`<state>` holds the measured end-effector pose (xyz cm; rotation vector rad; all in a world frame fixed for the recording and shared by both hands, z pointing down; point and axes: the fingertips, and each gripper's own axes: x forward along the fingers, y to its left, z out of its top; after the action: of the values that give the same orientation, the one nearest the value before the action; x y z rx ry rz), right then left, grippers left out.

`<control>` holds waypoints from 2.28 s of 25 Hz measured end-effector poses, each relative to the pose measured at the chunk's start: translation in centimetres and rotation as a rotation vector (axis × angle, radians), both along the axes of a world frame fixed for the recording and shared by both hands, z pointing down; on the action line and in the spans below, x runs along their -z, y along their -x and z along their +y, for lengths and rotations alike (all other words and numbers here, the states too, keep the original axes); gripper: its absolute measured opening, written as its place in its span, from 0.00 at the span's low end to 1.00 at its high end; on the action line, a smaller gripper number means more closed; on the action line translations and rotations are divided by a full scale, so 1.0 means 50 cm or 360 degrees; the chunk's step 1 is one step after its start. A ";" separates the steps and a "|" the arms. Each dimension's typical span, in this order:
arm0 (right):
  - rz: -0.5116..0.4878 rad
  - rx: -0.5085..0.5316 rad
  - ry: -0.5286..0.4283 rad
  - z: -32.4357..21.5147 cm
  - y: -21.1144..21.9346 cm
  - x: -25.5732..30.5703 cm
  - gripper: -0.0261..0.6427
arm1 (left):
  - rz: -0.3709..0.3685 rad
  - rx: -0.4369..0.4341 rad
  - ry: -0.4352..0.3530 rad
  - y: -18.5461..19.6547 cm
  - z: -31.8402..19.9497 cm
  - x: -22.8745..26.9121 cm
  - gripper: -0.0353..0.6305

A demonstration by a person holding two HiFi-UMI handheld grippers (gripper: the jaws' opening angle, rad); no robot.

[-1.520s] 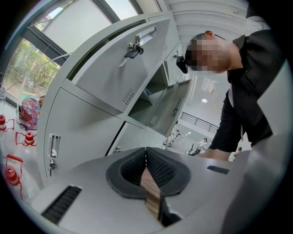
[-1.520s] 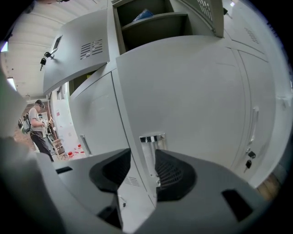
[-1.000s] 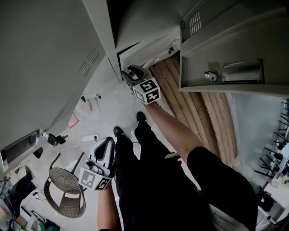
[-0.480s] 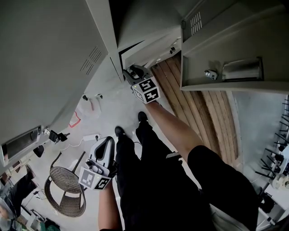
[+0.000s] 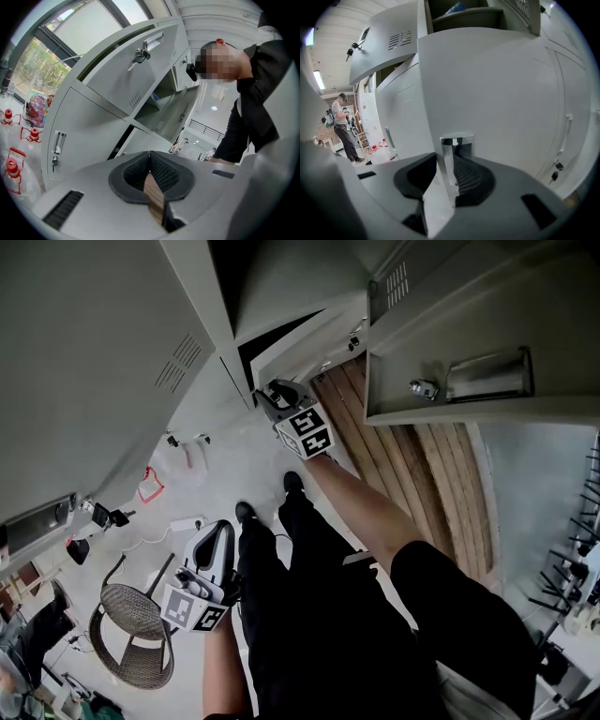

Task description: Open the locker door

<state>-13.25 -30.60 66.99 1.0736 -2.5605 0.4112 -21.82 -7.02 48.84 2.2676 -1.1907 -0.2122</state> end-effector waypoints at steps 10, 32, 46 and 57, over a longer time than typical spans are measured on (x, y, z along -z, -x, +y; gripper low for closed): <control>0.0020 0.0172 0.0001 0.049 -0.040 -0.003 0.22 | -0.0045 0.0092 -0.0075 -0.035 0.004 0.043 0.08; -0.0073 0.0298 -0.0056 0.146 -0.153 0.002 0.22 | -0.0022 0.0095 -0.0072 -0.074 0.157 0.030 0.08; -0.0168 0.0595 -0.0070 0.191 -0.260 0.001 0.22 | -0.0123 0.0051 -0.0159 -0.304 0.085 0.114 0.08; -0.0175 0.0871 -0.0054 0.215 -0.383 0.007 0.23 | -0.0166 0.0055 -0.0171 -0.479 0.043 0.140 0.08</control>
<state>5.92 -19.85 66.66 0.3304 -2.8188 0.2862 2.14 -4.89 41.82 2.3779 -1.3011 -0.1765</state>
